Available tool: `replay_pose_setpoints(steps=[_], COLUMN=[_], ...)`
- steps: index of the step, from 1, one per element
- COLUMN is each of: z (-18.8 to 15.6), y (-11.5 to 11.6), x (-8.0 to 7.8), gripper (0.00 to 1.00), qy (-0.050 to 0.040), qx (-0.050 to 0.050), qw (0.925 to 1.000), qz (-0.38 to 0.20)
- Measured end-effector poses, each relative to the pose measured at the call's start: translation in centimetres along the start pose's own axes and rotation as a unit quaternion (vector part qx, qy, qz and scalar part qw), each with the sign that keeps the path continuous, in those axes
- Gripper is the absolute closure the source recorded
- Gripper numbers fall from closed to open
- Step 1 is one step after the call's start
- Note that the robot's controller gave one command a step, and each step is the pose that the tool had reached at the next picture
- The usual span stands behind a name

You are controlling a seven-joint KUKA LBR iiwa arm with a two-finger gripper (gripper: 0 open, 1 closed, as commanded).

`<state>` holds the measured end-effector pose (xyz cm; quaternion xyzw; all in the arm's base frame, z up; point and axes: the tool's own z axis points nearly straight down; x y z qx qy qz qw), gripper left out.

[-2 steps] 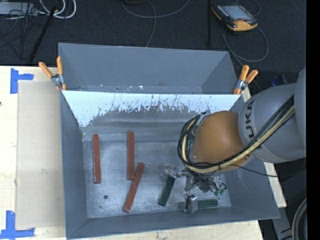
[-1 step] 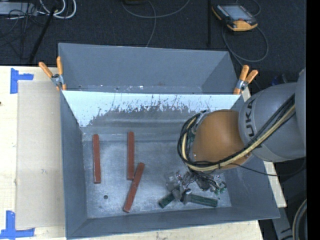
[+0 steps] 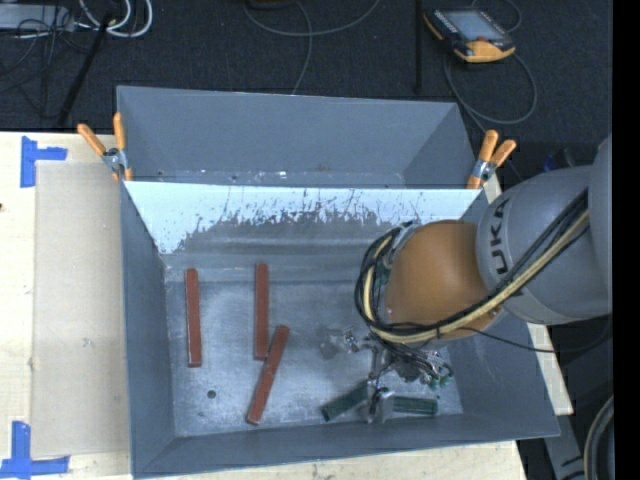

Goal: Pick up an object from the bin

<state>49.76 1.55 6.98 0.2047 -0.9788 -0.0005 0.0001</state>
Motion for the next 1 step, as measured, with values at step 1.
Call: replay_pose_setpoints(steps=[1], z=[0.01], y=[0.01], x=[0.01], gripper=[1.0], qy=[0.0003], qx=[0.0], qw=[1.0], qz=[0.0])
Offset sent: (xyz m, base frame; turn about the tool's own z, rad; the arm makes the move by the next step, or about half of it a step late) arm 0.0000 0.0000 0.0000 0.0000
